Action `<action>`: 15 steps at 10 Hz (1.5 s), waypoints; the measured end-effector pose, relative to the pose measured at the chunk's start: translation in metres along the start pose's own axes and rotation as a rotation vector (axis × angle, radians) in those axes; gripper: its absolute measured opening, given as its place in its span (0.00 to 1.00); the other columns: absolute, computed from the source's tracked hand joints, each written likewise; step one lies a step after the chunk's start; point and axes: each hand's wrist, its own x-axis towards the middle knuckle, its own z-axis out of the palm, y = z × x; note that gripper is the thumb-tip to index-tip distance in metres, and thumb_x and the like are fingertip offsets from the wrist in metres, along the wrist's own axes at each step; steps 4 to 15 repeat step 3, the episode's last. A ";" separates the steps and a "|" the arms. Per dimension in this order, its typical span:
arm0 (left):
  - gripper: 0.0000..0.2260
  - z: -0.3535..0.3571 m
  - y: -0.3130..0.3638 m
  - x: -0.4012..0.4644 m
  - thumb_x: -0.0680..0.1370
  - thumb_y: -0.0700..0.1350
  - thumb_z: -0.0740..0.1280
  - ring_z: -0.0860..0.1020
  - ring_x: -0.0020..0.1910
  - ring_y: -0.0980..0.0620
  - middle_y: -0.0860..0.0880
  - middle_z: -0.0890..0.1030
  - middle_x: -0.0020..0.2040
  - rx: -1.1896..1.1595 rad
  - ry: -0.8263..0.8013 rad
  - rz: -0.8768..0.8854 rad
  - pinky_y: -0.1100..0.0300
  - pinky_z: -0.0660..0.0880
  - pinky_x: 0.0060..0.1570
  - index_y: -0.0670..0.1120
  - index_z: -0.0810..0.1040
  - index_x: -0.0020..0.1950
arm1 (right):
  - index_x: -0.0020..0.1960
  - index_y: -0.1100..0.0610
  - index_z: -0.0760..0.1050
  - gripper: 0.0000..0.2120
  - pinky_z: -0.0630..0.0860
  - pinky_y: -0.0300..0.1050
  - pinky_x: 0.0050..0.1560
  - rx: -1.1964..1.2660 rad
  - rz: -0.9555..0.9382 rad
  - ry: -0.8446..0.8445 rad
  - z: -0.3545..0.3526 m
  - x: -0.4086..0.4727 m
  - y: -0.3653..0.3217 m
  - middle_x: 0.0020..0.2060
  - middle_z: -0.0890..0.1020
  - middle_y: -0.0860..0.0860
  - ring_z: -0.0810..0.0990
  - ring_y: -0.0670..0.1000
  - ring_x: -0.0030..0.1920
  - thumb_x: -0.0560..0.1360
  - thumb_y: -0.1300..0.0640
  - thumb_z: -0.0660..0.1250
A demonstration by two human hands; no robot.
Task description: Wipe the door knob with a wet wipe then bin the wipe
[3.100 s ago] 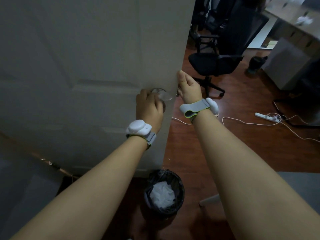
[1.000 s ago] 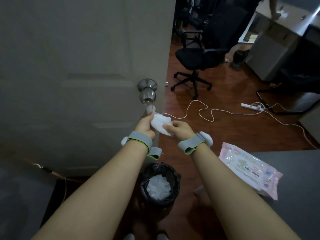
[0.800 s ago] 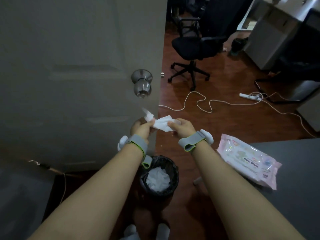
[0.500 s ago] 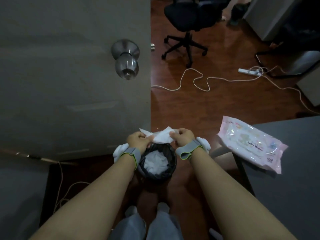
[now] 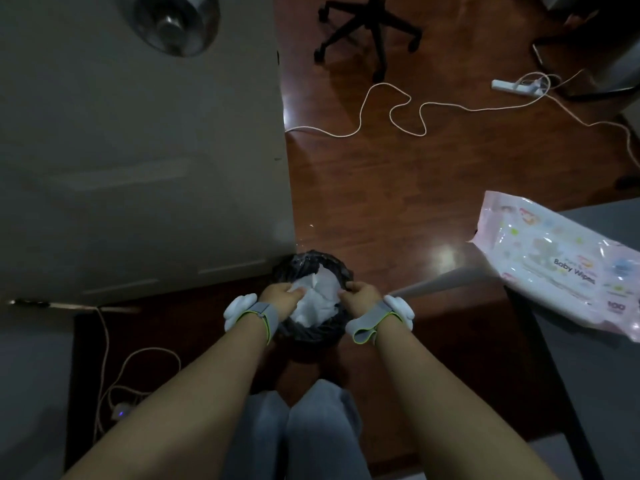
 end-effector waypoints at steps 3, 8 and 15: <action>0.12 -0.028 -0.006 0.018 0.79 0.47 0.60 0.78 0.57 0.41 0.43 0.80 0.59 0.049 0.102 0.043 0.47 0.75 0.62 0.47 0.78 0.58 | 0.68 0.62 0.70 0.21 0.69 0.46 0.49 -0.038 -0.047 0.020 0.006 0.007 -0.003 0.55 0.79 0.63 0.73 0.55 0.48 0.79 0.52 0.62; 0.12 -0.028 -0.006 0.018 0.79 0.47 0.60 0.78 0.57 0.41 0.43 0.80 0.59 0.049 0.102 0.043 0.47 0.75 0.62 0.47 0.78 0.58 | 0.68 0.62 0.70 0.21 0.69 0.46 0.49 -0.038 -0.047 0.020 0.006 0.007 -0.003 0.55 0.79 0.63 0.73 0.55 0.48 0.79 0.52 0.62; 0.12 -0.028 -0.006 0.018 0.79 0.47 0.60 0.78 0.57 0.41 0.43 0.80 0.59 0.049 0.102 0.043 0.47 0.75 0.62 0.47 0.78 0.58 | 0.68 0.62 0.70 0.21 0.69 0.46 0.49 -0.038 -0.047 0.020 0.006 0.007 -0.003 0.55 0.79 0.63 0.73 0.55 0.48 0.79 0.52 0.62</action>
